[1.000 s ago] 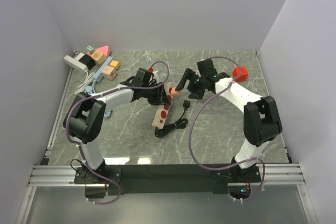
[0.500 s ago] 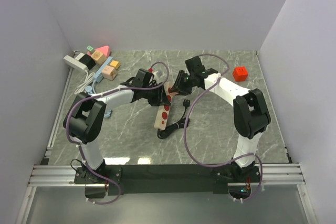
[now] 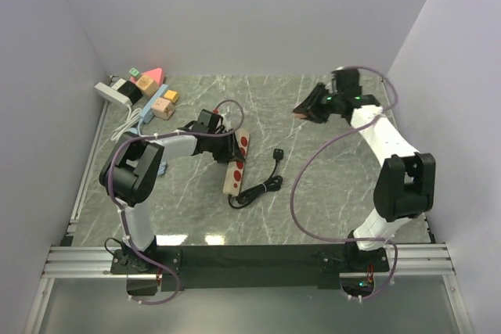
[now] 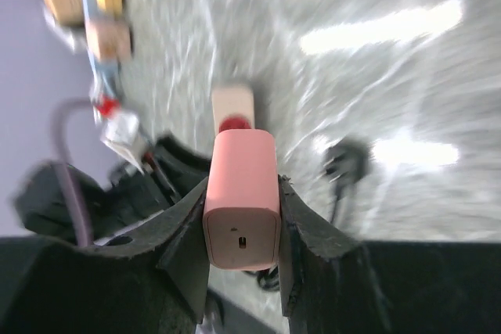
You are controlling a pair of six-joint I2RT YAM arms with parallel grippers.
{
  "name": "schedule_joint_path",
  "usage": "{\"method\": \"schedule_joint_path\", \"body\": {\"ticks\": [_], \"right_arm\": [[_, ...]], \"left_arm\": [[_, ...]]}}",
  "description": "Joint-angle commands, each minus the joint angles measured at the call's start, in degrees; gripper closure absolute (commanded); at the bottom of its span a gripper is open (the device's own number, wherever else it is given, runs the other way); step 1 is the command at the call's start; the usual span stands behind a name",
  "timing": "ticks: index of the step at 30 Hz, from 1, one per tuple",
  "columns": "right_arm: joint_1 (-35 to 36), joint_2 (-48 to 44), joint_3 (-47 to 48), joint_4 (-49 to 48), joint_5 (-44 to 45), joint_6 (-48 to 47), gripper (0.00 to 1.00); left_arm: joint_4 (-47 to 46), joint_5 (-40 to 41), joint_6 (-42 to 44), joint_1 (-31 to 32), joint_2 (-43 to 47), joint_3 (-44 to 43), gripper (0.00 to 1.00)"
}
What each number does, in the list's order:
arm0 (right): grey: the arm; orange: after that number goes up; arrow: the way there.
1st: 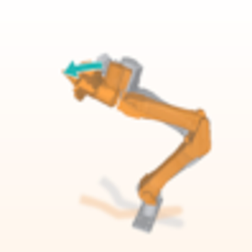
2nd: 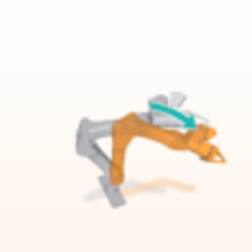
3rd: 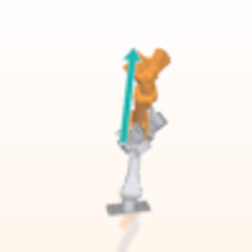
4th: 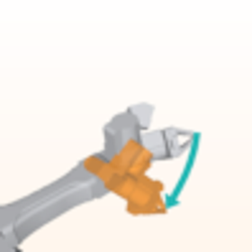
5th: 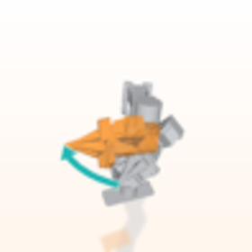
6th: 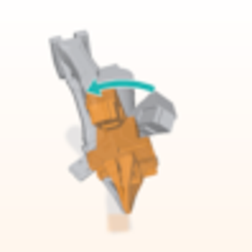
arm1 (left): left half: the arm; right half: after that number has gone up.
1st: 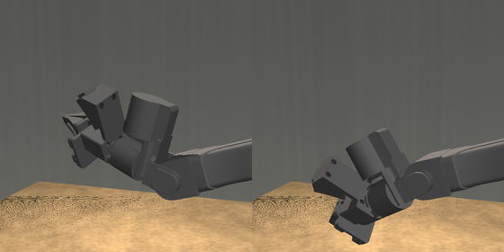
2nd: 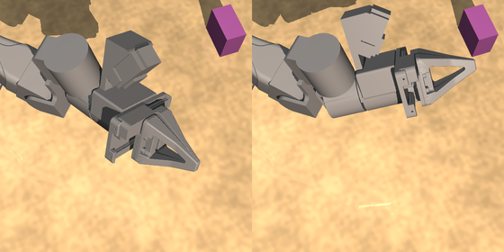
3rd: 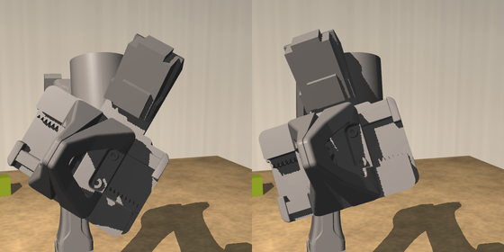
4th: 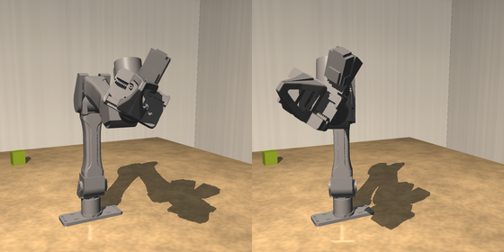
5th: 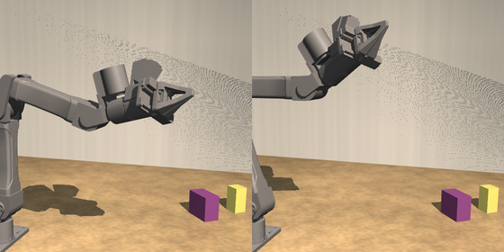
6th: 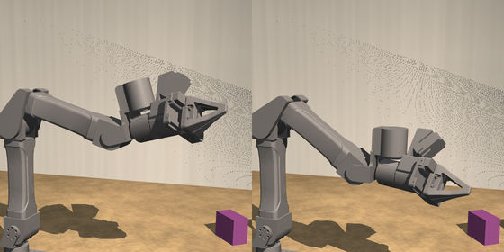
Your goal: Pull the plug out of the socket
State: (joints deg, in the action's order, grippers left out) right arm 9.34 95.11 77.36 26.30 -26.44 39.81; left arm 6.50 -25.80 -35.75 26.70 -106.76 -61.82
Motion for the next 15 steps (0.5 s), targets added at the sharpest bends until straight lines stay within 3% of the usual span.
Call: {"method": "schedule_joint_path", "body": {"ticks": [1, 4, 8, 15], "right_arm": [[-3.3, -2.8, 1.6, 3.5, 5.0, -2.0, 1.00], [-8.7, -3.4, -3.7, 2.1, 12.4, 2.8, 1.00], [-18.9, -4.7, -15.2, -8.3, 18.2, 14.4, 1.00], [-23.6, -7.7, -29.4, -23.4, 26.3, 21.8, 1.00]], "left_arm": [[-2.3, -0.2, -0.2, 0.1, 0.9, -0.1, 1.00], [-2.5, -0.5, -1.3, 0.2, 2.7, -1.3, 0.99], [-1.8, -1.5, -1.7, 0.2, 5.2, -2.9, 0.99], [-0.1, -1.4, -1.9, 0.2, 8.9, -3.0, 0.99]]}}
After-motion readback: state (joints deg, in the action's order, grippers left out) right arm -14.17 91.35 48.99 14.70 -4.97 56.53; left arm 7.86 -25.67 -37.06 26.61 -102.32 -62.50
